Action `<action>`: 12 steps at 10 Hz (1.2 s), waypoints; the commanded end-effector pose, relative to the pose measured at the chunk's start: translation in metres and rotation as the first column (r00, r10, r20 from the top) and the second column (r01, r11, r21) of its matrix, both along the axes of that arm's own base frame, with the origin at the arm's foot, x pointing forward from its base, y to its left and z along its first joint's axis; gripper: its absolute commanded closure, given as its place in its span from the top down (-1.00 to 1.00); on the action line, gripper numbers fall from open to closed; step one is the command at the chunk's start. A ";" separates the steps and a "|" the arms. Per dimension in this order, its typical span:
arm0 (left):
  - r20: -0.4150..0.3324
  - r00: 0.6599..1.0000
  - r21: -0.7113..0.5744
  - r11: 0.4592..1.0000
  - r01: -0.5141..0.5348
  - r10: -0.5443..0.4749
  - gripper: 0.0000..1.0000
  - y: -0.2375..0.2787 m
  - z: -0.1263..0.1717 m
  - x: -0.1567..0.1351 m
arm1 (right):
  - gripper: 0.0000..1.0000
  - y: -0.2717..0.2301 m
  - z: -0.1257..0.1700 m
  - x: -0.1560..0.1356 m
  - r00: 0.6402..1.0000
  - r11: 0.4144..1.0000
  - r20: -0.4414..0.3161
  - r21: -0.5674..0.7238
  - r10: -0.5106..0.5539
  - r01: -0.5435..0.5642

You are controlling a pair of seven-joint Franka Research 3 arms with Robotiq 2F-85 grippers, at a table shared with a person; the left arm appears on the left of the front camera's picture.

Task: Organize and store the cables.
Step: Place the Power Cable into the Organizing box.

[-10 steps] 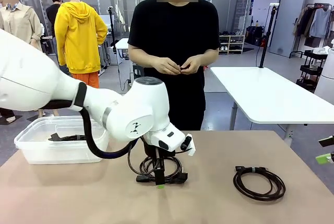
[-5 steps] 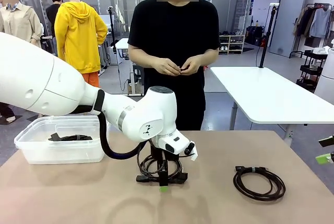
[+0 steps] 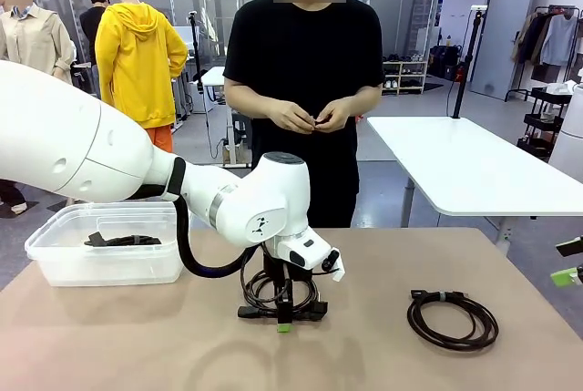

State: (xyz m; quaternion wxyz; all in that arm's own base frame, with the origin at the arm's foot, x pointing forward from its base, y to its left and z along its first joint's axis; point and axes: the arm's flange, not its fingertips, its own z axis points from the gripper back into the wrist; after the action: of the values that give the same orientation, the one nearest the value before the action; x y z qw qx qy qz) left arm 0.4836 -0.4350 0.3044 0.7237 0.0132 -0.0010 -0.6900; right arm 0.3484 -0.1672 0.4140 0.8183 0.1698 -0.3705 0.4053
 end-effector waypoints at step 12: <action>0.159 0.984 -0.027 0.996 0.086 -0.080 -1.00 0.049 0.135 -0.018 | 1.00 0.000 0.001 0.002 1.000 1.000 0.003 0.010 -0.011 0.011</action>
State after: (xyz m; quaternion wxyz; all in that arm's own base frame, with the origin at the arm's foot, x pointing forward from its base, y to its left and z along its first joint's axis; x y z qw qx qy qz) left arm 0.4786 -0.4092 0.4242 0.7024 0.0545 -0.0617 -0.7070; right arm 0.3484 -0.1677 0.4141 0.8188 0.1694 -0.3707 0.4042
